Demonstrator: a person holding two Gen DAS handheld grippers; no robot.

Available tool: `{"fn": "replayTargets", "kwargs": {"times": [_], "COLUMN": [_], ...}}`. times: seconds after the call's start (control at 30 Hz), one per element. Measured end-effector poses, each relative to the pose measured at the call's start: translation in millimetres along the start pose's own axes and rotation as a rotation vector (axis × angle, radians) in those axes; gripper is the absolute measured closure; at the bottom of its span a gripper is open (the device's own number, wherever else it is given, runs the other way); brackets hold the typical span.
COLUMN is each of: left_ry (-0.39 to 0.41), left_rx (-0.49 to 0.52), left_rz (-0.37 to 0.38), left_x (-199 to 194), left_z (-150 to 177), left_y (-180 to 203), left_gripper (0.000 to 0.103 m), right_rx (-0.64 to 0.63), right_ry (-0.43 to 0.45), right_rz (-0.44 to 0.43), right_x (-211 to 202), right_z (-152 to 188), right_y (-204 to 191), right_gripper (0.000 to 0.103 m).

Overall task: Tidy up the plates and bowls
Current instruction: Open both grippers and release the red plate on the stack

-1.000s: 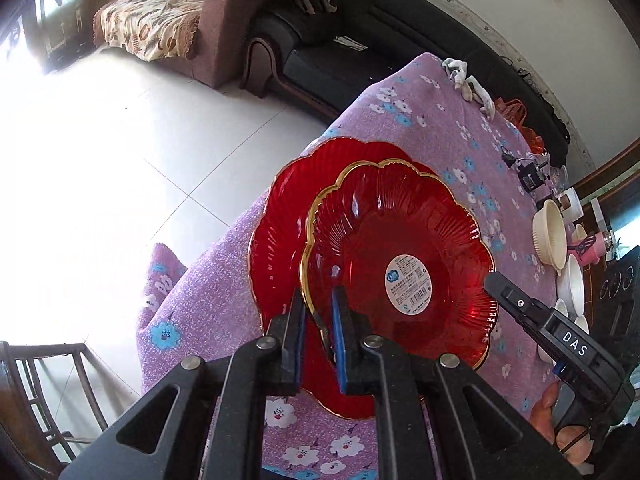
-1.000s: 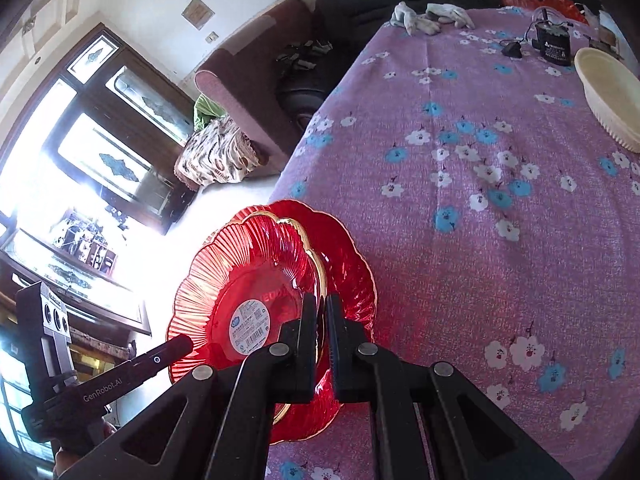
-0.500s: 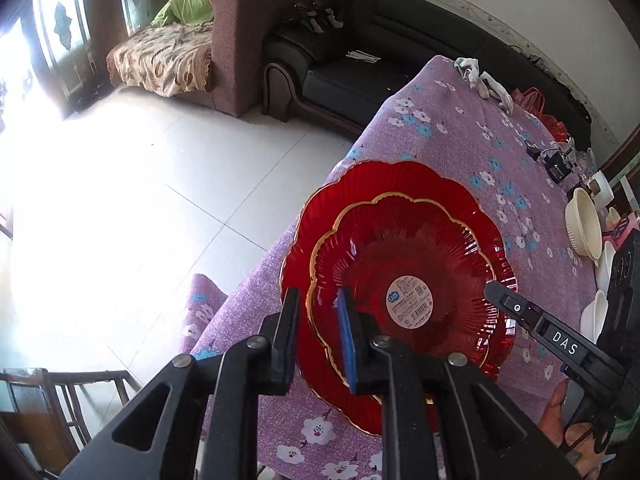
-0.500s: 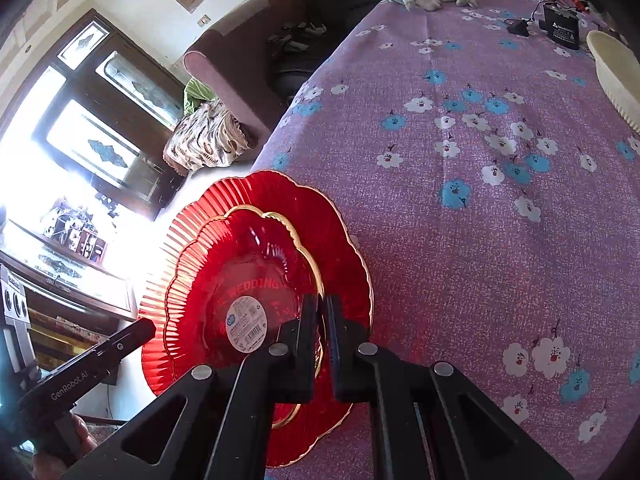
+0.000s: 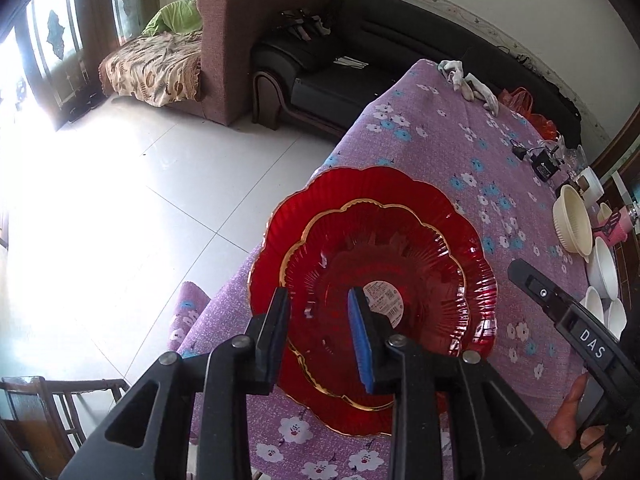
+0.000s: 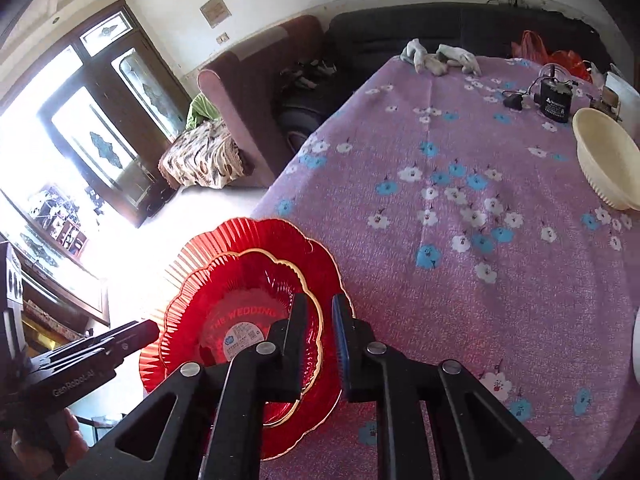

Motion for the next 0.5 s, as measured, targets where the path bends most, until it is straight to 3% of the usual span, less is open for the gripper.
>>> {"fn": "replayTargets", "kwargs": {"times": [0.1, 0.23, 0.5], "left_ry": [0.011, 0.026, -0.011], "left_rx": [0.030, 0.092, 0.196], "left_rz": [0.018, 0.070, 0.248], "left_x": [-6.0, -14.7, -16.9], "left_z": [0.7, 4.9, 29.2], "left_y": [16.9, 57.2, 157.8], "left_gripper": [0.072, 0.064, 0.060], "right_rx": [0.056, 0.098, 0.190], "right_ry": [0.000, 0.022, 0.121], "right_rz": [-0.044, -0.042, 0.052], "right_x": [-11.8, -36.9, -126.0], "right_z": [-0.7, 2.7, 9.5], "right_y": [11.4, 37.0, 121.1], "right_gripper": [0.088, 0.088, 0.088]}}
Point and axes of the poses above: each gripper's, at about its wrist camera, not at the fingertips, and x roughly the way its jaws point, y to its right, z to its underside, the point moved 4 cm from there along x, roughly the way its jaws point, and after that the axes turned 10 degrees about y, right-handed, at the moved point
